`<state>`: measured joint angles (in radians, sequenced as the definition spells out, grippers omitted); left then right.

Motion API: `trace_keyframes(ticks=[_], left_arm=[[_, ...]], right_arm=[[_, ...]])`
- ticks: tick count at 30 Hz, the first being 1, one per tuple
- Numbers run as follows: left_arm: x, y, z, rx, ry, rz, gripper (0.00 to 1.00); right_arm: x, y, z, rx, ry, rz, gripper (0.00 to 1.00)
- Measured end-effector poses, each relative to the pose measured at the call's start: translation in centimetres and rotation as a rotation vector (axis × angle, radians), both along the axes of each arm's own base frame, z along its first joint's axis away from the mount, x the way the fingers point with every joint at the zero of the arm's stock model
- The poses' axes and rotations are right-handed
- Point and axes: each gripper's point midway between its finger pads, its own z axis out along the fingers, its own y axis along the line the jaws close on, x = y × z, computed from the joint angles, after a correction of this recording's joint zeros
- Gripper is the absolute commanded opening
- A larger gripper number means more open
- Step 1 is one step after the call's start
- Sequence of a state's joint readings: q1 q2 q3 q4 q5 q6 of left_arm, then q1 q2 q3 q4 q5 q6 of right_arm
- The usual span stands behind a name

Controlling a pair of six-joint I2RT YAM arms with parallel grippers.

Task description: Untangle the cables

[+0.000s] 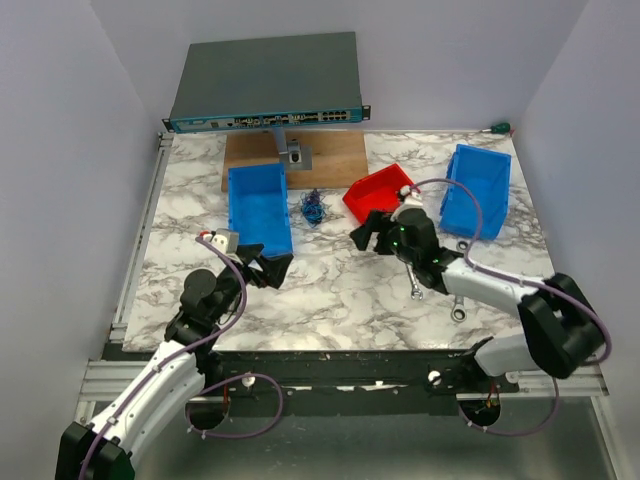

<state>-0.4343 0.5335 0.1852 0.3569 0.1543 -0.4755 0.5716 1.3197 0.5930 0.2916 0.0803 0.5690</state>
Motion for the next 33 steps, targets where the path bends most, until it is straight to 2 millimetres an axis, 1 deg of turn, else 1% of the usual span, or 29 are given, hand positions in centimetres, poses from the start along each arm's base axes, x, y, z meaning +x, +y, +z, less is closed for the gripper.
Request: trace_keyframes(ticks=[3, 6, 10, 15, 20, 22, 23, 24, 25, 26, 27, 28, 30, 31, 33], left_arm=[[0.0, 0.0, 0.1, -0.001, -0.003, 0.0, 0.98], [-0.1, 0.0, 0.1, -0.001, -0.005, 0.0, 0.99], [-0.1, 0.1, 0.2, -0.003, -0.009, 0.0, 0.99], [-0.1, 0.1, 0.2, -0.004, -0.011, 0.0, 0.99], [-0.1, 0.1, 0.1, -0.002, -0.007, 0.0, 0.98], [-0.1, 0.0, -0.1, 0.002, -0.001, 0.0, 0.99], [0.0, 0.0, -0.2, 0.004, 0.001, 0.0, 0.99], [0.0, 0.0, -0.3, 0.006, 0.004, 0.0, 0.98], [0.0, 0.0, -0.4, 0.008, 0.007, 0.0, 0.99], [0.0, 0.0, -0.5, 0.01, 0.01, 0.0, 0.99], [0.1, 0.0, -0.6, 0.011, 0.012, 0.0, 0.99], [0.1, 0.0, -0.7, 0.013, 0.015, 0.0, 0.98], [0.1, 0.0, -0.9, 0.019, 0.021, -0.001, 0.98], [0.1, -0.1, -0.9, 0.021, 0.021, -0.005, 0.99], [0.0, -0.3, -1.2, 0.03, 0.026, -0.018, 0.99]], right_arm=[[1.5, 3.6, -0.2, -0.001, 0.006, 0.05, 0.82], [2.9, 6.2, -0.7, -0.003, 0.015, 0.078, 0.77], [5.2, 8.5, -1.6, -0.009, 0.025, 0.087, 0.72], [8.1, 10.8, -2.4, -0.01, 0.025, 0.087, 0.72], [10.8, 12.9, -3.4, -0.013, 0.025, 0.082, 0.65], [11.5, 13.4, -4.3, -0.019, 0.033, 0.079, 0.56], [11.8, 13.7, -4.9, -0.025, 0.041, 0.079, 0.45], [12.2, 14.0, -5.8, -0.031, 0.055, 0.077, 0.3], [12.2, 14.0, -5.9, -0.033, 0.056, 0.077, 0.16], [12.3, 14.1, -6.5, -0.04, 0.068, 0.08, 0.06], [12.3, 14.2, -6.8, -0.044, 0.071, 0.083, 0.01], [12.3, 14.3, -6.9, -0.041, 0.075, 0.083, 0.01], [11.9, 13.9, -6.4, -0.034, 0.063, 0.082, 0.01], [11.2, 13.4, -6.2, -0.032, 0.06, 0.081, 0.01], [8.9, 11.6, -5.9, -0.043, 0.068, 0.086, 0.01]])
